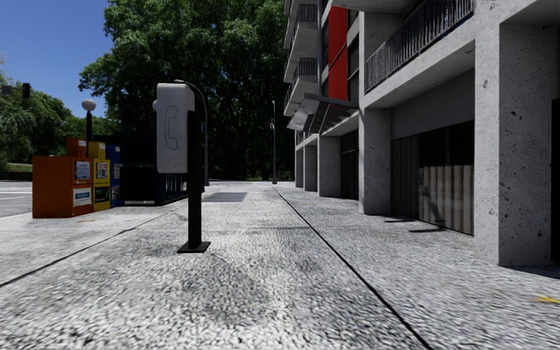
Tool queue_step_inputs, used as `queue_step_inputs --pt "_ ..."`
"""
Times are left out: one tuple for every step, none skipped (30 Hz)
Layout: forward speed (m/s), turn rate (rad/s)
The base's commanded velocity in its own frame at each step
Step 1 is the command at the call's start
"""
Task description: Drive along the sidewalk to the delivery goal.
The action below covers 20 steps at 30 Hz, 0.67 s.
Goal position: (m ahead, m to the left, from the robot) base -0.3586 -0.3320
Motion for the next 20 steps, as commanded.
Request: queue_step_inputs --pt "0.00 0.00" --pt "0.00 0.00" --pt "0.00 0.00" --pt "0.00 0.00" --pt "0.00 0.00" --pt "0.00 0.00" --pt "0.00 0.00" --pt "0.00 0.00" --pt "0.00 0.00" --pt "0.00 0.00" --pt "0.00 0.00" --pt "0.00 0.00" --pt "0.00 0.00" --pt "0.00 0.00" --pt "0.00 0.00" --pt "0.00 0.00" --pt "0.00 0.00" --pt "0.00 0.00" --pt "0.00 0.00" --pt "0.00 0.00"
